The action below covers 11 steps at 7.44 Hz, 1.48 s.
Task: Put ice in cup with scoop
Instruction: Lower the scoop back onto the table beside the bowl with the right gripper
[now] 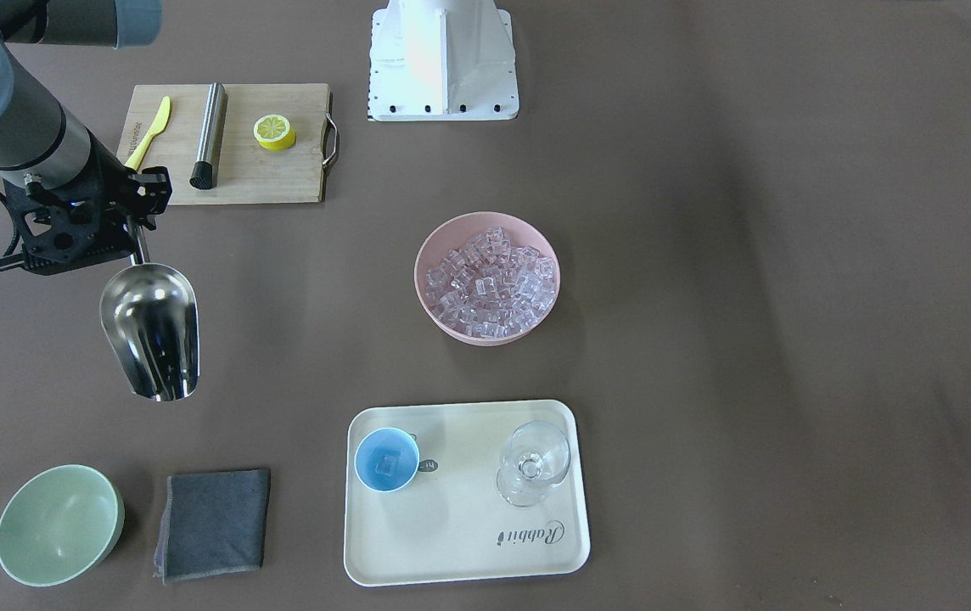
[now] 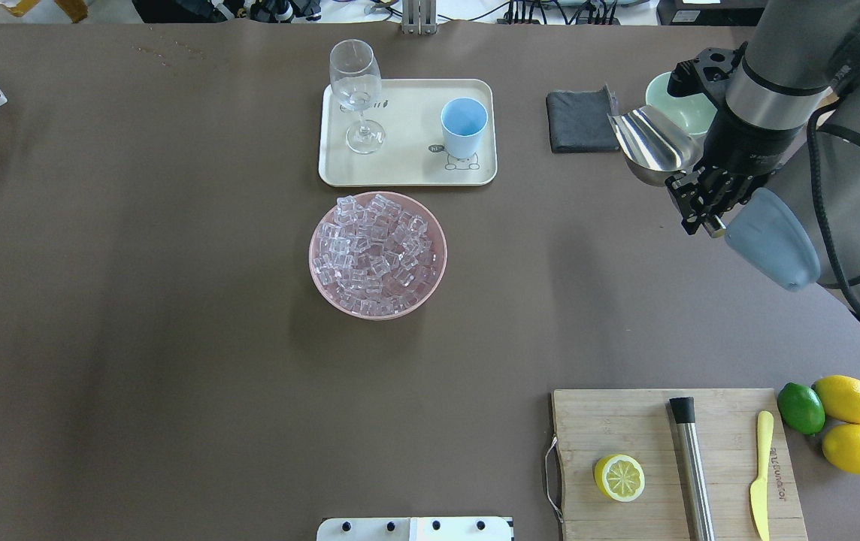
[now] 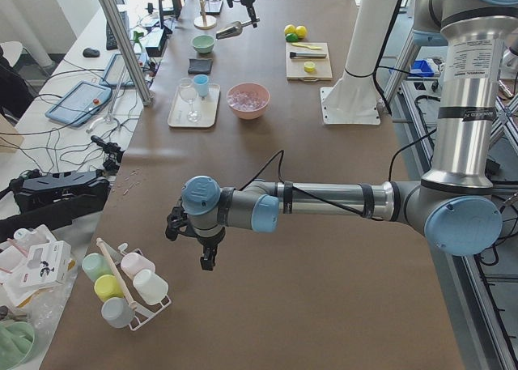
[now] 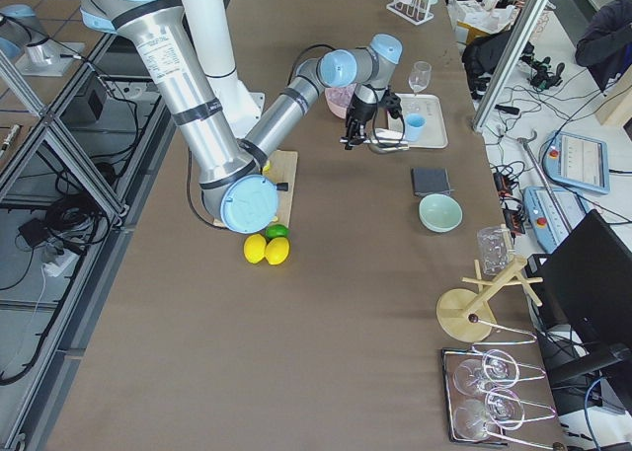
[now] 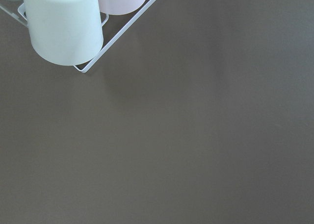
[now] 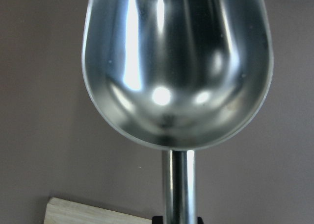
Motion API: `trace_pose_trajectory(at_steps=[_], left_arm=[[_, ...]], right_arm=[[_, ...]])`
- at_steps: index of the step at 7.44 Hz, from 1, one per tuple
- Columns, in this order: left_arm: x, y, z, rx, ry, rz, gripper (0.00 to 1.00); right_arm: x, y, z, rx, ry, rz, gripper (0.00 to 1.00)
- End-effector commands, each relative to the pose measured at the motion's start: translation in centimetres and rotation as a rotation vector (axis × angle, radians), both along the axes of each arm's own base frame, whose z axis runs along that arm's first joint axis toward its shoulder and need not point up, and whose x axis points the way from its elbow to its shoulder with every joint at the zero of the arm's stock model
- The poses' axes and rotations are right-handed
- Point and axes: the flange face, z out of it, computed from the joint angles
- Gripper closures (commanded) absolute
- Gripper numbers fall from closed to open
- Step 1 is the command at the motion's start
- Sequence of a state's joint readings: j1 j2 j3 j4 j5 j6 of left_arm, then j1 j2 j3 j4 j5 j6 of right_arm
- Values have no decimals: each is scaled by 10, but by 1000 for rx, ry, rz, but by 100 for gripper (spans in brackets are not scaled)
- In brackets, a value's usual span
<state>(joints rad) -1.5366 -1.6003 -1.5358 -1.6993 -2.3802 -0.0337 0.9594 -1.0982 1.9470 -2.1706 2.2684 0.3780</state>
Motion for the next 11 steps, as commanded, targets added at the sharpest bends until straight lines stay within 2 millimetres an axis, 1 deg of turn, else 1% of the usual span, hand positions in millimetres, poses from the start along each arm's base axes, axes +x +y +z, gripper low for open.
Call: trace_pose_trajectory(at_steps=[1, 2, 3, 4, 6, 7, 8, 9, 11], left_arm=[[0, 12, 7, -8, 3, 1, 2], [-1, 25, 13, -20, 16, 3, 2], [-2, 27, 15, -23, 16, 2, 2], [-3, 26, 16, -26, 16, 0, 2], [-2, 26, 17, -27, 16, 2, 2], [-2, 27, 17, -34, 17, 2, 2], [-2, 27, 18, -35, 17, 2, 2], [-2, 27, 23, -42, 15, 3, 2], [-3, 28, 25, -49, 14, 0, 2]], right_arm=[[-11, 27, 55, -139, 33, 218, 100], [-30, 41, 63, -174, 45, 301, 100], [-49, 55, 69, -189, 28, 358, 100], [-64, 70, 74, -178, -1, 335, 100], [-92, 95, 78, -177, 12, 281, 100], [-103, 110, 82, -166, -3, 247, 100], [-111, 126, 98, -153, -18, 217, 100], [-115, 134, 105, -156, -13, 206, 100], [-125, 139, 115, -137, 19, 211, 100]])
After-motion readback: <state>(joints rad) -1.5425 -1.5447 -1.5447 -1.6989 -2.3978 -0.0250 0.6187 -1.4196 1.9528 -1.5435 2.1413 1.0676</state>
